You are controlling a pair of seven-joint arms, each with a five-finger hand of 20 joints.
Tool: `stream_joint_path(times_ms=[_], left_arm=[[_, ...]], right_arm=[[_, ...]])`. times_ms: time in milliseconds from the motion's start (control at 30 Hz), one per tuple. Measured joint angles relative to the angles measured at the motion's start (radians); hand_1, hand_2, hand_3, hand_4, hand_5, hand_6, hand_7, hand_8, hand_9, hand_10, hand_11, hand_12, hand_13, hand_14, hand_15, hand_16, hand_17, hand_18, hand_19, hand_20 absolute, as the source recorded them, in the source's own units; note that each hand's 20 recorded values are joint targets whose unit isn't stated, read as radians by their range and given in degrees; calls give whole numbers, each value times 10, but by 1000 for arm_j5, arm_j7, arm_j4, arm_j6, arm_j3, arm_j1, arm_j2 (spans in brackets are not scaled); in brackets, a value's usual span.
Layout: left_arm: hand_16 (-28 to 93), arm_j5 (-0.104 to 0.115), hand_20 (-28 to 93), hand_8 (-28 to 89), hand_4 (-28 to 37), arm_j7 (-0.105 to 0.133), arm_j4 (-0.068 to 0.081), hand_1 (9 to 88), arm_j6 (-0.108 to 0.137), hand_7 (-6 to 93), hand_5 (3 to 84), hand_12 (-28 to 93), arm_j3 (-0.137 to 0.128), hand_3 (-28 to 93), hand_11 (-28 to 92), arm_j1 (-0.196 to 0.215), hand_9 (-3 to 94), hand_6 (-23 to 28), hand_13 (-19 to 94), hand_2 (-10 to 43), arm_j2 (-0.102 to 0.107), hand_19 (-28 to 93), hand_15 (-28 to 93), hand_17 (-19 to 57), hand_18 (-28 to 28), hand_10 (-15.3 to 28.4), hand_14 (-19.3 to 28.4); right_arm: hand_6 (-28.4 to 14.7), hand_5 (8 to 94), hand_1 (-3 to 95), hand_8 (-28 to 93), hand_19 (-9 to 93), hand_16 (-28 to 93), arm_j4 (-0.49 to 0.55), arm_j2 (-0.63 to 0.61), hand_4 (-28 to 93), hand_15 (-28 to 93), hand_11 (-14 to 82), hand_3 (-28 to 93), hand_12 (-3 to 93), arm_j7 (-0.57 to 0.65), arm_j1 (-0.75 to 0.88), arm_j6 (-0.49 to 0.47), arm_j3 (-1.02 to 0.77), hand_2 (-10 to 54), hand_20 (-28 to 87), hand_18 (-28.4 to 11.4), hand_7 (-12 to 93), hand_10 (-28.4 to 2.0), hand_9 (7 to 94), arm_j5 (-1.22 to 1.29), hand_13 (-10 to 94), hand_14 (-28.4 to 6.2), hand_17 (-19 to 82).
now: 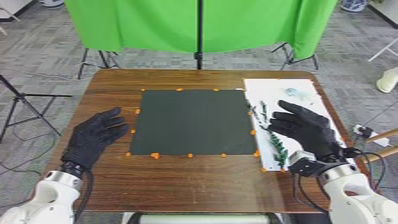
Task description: Arrange flowers
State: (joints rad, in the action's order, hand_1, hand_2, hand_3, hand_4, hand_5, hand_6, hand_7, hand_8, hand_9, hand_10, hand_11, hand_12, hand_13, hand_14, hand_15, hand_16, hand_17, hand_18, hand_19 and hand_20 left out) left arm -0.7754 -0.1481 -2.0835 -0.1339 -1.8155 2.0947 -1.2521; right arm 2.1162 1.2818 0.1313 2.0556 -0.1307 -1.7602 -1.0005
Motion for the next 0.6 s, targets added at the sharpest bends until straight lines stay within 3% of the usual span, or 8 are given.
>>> stream_joint_path(times_ms=[600], left_arm=[[-70,0,31,-157,-275,8,-6,255,-7,321,359,136,-3,761,400,15,322,64,263,65,-2,619,555,-58,234,157,178]], right_arm=[[-55,424,163,-132,533,157,2,2,-248,386,198,874,186,4,2,-2,-7,90,234,-223,201,-161,436,2,333,-141,75]])
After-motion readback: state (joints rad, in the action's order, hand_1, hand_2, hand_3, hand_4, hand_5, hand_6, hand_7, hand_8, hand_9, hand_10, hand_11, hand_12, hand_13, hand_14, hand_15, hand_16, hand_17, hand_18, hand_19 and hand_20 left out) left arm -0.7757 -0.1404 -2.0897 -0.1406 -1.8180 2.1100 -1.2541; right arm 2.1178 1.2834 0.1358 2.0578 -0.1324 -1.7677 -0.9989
